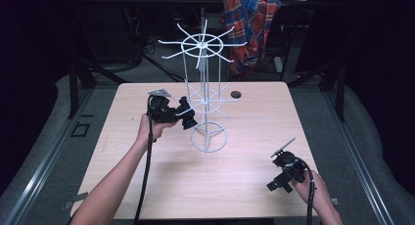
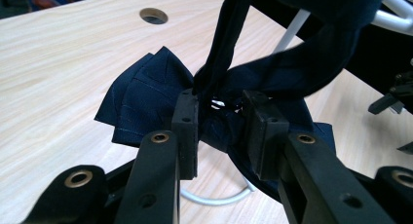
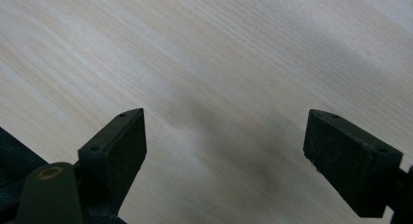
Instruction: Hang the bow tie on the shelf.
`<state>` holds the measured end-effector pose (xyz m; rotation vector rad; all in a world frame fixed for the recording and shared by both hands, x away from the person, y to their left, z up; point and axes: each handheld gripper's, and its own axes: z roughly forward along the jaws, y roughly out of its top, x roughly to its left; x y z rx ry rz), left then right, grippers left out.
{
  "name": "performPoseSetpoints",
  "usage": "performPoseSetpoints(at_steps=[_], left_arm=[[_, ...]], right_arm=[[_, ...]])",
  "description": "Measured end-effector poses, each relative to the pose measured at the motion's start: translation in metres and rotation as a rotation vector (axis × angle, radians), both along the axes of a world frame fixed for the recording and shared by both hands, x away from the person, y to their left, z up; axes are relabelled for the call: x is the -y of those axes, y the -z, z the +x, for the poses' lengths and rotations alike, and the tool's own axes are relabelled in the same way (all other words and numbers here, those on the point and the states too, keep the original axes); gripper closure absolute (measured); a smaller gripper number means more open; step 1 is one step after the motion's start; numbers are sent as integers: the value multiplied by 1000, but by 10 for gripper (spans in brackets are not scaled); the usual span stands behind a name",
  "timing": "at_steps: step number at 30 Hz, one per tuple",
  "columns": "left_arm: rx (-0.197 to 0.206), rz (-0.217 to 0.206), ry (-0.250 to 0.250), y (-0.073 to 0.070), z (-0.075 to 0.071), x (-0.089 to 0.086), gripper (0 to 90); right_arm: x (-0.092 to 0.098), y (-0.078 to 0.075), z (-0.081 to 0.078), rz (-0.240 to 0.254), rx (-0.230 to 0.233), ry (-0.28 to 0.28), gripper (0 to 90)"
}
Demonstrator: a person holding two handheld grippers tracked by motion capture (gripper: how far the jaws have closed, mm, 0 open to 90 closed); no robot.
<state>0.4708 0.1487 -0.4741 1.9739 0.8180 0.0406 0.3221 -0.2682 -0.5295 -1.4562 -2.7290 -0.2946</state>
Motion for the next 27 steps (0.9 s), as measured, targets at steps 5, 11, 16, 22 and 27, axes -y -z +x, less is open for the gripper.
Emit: performPoseSetpoints(at_steps=[5,11,16,22,27], left_arm=[[10,-5,7,2,1,2,690],[32,-13,-3,4,1,0,680],[40,-10,-2,4,0,0,664],[37,-9,-21,3,-1,-5,623],[27,-3,-37,0,-1,-13,577]], right_arm=[[0,0,0,5,-3,7,155],[0,1,0,5,-2,7,155],[-1,0,0,-1,-1,-1,155],[-1,0,-2,13,2,15,155],[-1,0,-1,15,1,15,155]])
